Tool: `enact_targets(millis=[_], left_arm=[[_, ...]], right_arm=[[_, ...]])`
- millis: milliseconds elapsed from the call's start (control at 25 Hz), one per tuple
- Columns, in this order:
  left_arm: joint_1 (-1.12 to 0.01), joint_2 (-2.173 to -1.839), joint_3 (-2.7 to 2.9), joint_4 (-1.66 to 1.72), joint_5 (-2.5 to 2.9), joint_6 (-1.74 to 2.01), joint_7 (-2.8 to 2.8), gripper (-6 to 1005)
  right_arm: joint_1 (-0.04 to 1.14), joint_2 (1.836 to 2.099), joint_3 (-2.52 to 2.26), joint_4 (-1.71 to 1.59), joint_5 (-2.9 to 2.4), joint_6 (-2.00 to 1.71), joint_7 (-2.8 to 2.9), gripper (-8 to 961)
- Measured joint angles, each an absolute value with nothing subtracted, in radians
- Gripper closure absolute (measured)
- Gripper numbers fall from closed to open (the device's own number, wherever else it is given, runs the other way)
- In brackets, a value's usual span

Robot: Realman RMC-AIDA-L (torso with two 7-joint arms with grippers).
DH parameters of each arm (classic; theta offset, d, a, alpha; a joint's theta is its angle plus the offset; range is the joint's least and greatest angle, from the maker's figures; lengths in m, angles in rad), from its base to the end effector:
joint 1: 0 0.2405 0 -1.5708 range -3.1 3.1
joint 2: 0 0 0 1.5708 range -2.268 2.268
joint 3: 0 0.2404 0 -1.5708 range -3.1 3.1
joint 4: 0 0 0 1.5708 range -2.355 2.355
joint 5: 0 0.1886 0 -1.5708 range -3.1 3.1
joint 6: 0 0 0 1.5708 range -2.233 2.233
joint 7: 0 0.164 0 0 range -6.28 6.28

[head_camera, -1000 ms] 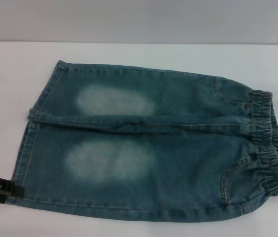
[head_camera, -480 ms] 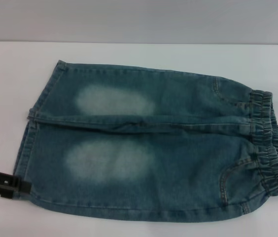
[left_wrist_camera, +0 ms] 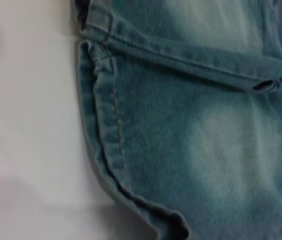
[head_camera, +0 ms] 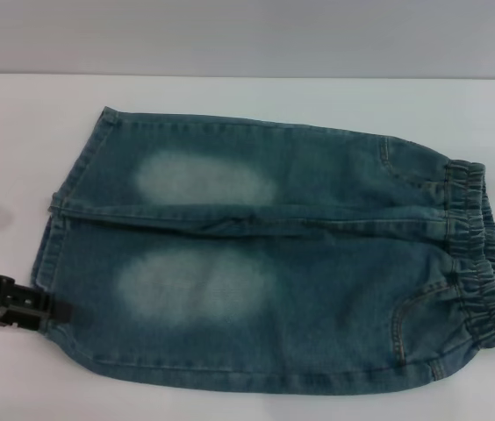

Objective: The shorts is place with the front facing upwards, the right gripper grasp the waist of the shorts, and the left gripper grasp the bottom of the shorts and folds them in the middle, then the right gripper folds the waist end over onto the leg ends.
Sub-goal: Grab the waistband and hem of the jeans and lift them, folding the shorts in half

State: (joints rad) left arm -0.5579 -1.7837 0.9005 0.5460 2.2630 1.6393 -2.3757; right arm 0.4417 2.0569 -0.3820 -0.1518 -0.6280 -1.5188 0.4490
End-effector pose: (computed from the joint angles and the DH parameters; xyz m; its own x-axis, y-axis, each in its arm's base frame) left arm -0.3100 0.2883 0.0515 0.1757 0.9834 0.0446 0.9836 -0.1735 -0.0497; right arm 0.3160 0.3145 0.1467 0.5312 0.5202 -0.6688 -0.8247 0.1366 -0.5488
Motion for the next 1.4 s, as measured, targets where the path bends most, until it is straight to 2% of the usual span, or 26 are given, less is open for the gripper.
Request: enact_targets(millis=[600, 1400], left_arm=[[-0.581, -1.797, 0.9, 0.546, 2.262, 1.621, -2.364, 235], [-0.629, -1.794, 0.892, 0.547, 2.262, 1.622, -2.361, 235]], right_arm=[[0.45, 2.054, -0.382, -0.151, -0.631, -1.505, 0.449, 345], [0.451, 2.054, -0.385, -0.148, -0.632, -1.496, 0.463, 346]])
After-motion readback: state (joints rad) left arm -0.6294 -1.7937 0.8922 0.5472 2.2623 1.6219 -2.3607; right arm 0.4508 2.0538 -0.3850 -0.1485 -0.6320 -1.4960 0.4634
